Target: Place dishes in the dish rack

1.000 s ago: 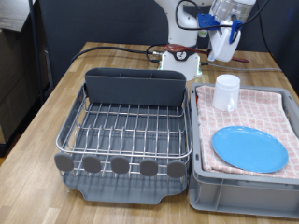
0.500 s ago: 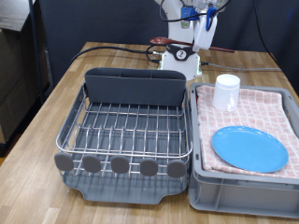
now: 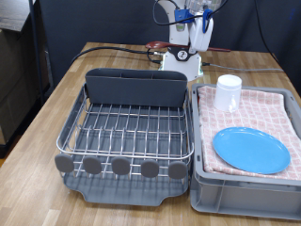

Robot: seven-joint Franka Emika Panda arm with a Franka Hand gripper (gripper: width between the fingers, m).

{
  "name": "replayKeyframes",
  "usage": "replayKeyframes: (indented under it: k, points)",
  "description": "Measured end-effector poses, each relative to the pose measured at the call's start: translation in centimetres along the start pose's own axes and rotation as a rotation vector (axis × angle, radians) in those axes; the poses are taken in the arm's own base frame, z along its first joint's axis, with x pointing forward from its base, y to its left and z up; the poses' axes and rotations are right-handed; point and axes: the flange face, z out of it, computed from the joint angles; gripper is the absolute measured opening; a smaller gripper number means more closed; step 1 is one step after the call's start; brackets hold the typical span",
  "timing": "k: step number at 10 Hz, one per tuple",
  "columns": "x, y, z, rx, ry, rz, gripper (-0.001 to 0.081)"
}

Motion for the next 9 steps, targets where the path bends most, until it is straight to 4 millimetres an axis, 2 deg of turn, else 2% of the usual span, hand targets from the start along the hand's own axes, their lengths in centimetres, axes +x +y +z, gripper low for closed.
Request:
replayKeyframes:
  k: [4, 7, 9]
  points:
    - [2.2, -1.2, 2.1, -0.039, -0.131, -0.001, 0.0081]
    - [3.7, -2.1, 2.8, -0.102, -0.203, -0.014, 0.0081]
    - [3.6, -2.3, 2.5, -0.045, -0.183, -0.064, 0.0081]
